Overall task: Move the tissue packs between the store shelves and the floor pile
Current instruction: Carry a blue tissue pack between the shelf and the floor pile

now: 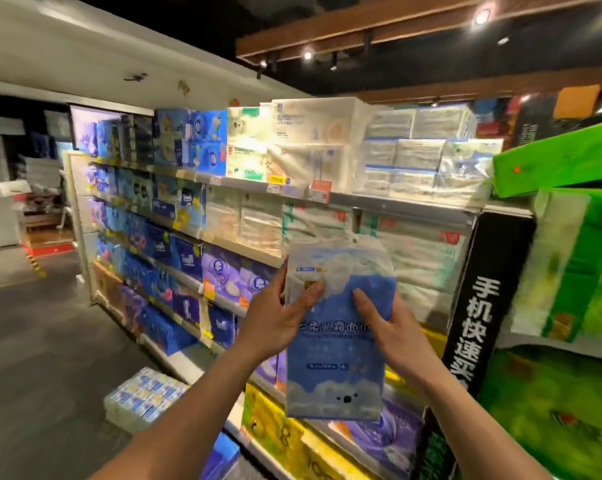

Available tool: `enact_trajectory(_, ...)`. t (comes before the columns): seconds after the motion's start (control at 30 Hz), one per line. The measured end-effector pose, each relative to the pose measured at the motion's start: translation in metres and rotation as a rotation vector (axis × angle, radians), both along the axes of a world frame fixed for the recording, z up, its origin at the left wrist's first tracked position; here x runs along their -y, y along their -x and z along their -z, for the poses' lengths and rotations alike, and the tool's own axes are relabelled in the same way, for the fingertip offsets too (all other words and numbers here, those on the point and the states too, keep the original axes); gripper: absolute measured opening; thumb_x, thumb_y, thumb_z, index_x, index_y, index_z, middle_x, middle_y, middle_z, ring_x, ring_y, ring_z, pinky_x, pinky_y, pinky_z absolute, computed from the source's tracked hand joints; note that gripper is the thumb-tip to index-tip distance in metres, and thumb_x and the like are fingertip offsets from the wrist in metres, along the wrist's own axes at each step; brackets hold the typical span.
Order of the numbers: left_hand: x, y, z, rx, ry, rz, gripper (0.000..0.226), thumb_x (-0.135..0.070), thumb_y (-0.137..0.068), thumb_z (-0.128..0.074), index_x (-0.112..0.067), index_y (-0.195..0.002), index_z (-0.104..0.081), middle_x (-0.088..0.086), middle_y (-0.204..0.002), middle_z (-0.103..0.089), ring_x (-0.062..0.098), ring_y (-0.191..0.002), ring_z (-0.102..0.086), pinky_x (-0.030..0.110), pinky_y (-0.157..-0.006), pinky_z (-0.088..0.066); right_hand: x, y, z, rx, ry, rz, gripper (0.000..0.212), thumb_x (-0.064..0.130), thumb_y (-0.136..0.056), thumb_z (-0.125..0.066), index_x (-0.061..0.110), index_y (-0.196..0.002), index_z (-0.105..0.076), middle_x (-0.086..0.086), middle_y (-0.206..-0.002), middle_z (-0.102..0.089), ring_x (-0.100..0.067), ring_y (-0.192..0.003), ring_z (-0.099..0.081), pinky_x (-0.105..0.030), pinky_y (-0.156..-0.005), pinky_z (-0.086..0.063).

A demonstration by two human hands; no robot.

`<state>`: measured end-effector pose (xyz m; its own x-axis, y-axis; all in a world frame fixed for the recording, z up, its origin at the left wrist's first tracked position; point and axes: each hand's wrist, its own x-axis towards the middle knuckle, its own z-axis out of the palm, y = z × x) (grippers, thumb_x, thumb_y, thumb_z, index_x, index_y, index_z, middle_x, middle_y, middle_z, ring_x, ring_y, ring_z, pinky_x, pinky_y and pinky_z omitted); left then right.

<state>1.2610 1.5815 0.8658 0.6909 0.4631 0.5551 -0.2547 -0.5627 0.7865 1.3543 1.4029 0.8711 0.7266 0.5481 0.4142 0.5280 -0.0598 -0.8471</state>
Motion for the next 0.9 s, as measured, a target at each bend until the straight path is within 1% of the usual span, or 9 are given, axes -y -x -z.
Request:
enact_trajectory(0.07,-0.043,-0.031,-0.008,0.003,-0.010,0.086,0.071,-0.081,-0.071,-0.052,-0.037,-0.126,-0.060,-0.041,-0.099,-0.066,-0.016,-0.090,-0.062,0.008,-0.070,-0.045,-0.040,-0.027,-0.002,0.035,-0.015,0.082,0.070,0.082,-0.080,-0.053,0.029,-0.124,-0.061,0.008,-0.116,-0.072,-0.009,-0.105,-0.069,-0.042,-0.091,-0.056)
enact_trajectory(0.13,-0.088,-0.069,-0.025,0.017,-0.034,0.135,0.057,-0.076,-0.076,-0.056,-0.043,-0.122,-0.059,-0.040,-0.098,-0.066,-0.016,-0.090,-0.062,0.009,-0.071,-0.046,-0.079,-0.050,-0.017,0.070,-0.019,0.172,0.078,0.086,-0.072,-0.049,0.029,-0.124,-0.061,0.009,-0.116,-0.071,-0.008,-0.107,-0.068,-0.044,-0.093,-0.055)
enact_trajectory(0.2,-0.122,-0.100,-0.050,-0.005,-0.055,0.188,0.040,-0.073,-0.081,-0.058,-0.050,-0.113,-0.056,-0.044,-0.092,-0.064,-0.019,-0.085,-0.061,0.006,-0.068,-0.044,-0.109,-0.070,-0.036,0.096,-0.042,0.248,0.076,0.084,-0.073,-0.049,0.028,-0.122,-0.063,0.009,-0.115,-0.072,-0.008,-0.107,-0.067,-0.046,-0.094,-0.054)
enact_trajectory(0.43,-0.181,-0.202,-0.126,0.061,-0.150,0.354,0.018,-0.065,-0.081,-0.054,-0.050,-0.092,-0.056,-0.037,-0.078,-0.062,-0.025,-0.073,-0.055,0.002,-0.061,-0.038,-0.166,-0.132,-0.101,0.152,-0.104,0.461,0.079,0.090,-0.073,-0.048,0.029,-0.121,-0.064,0.010,-0.113,-0.072,-0.010,-0.106,-0.068,-0.048,-0.094,-0.055)
enact_trajectory(0.5,-0.189,-0.232,-0.143,0.092,-0.170,0.387,0.017,-0.065,-0.082,-0.054,-0.051,-0.091,-0.057,-0.036,-0.080,-0.063,-0.020,-0.078,-0.057,0.008,-0.068,-0.042,-0.171,-0.154,-0.120,0.172,-0.119,0.493,0.068,0.083,-0.079,-0.050,0.030,-0.118,-0.066,0.011,-0.111,-0.073,-0.009,-0.105,-0.068,-0.048,-0.095,-0.055)
enact_trajectory(0.6,-0.194,-0.278,-0.172,0.131,-0.203,0.414,0.022,-0.069,-0.087,-0.051,-0.049,-0.091,-0.059,-0.031,-0.085,-0.062,-0.006,-0.084,-0.060,0.025,-0.074,-0.046,-0.173,-0.191,-0.154,0.196,-0.118,0.547,0.066,0.081,-0.075,-0.055,0.028,-0.110,-0.071,0.009,-0.107,-0.076,-0.013,-0.101,-0.071,-0.050,-0.093,-0.057)
enact_trajectory(0.7,-0.196,-0.324,-0.207,0.179,-0.236,0.454,0.033,-0.066,-0.093,-0.049,-0.040,-0.104,-0.065,-0.027,-0.089,-0.063,-0.005,-0.084,-0.060,0.022,-0.069,-0.046,-0.174,-0.231,-0.193,0.231,-0.115,0.562,0.060,0.075,-0.081,-0.060,0.020,-0.101,-0.075,0.003,-0.101,-0.078,-0.017,-0.096,-0.074,-0.052,-0.090,-0.059)
enact_trajectory(0.77,-0.197,-0.351,-0.235,0.208,-0.217,0.494,0.043,-0.068,-0.090,-0.052,-0.033,-0.107,-0.070,-0.017,-0.095,-0.071,0.005,-0.089,-0.068,0.026,-0.072,-0.053,-0.174,-0.254,-0.224,0.262,-0.113,0.589,0.054,0.067,-0.088,-0.060,0.016,-0.098,-0.075,0.000,-0.100,-0.078,-0.019,-0.094,-0.075,-0.054,-0.087,-0.060)
enact_trajectory(0.9,-0.203,-0.397,-0.284,0.242,-0.275,0.570,0.032,-0.058,-0.083,-0.070,-0.032,-0.102,-0.073,-0.014,-0.094,-0.075,0.001,-0.084,-0.072,0.021,-0.067,-0.057,-0.180,-0.294,-0.280,0.302,-0.084,0.603,0.076,0.081,-0.073,-0.062,0.012,-0.099,-0.075,-0.008,-0.099,-0.078,-0.035,-0.095,-0.074,-0.071,-0.084,-0.052)
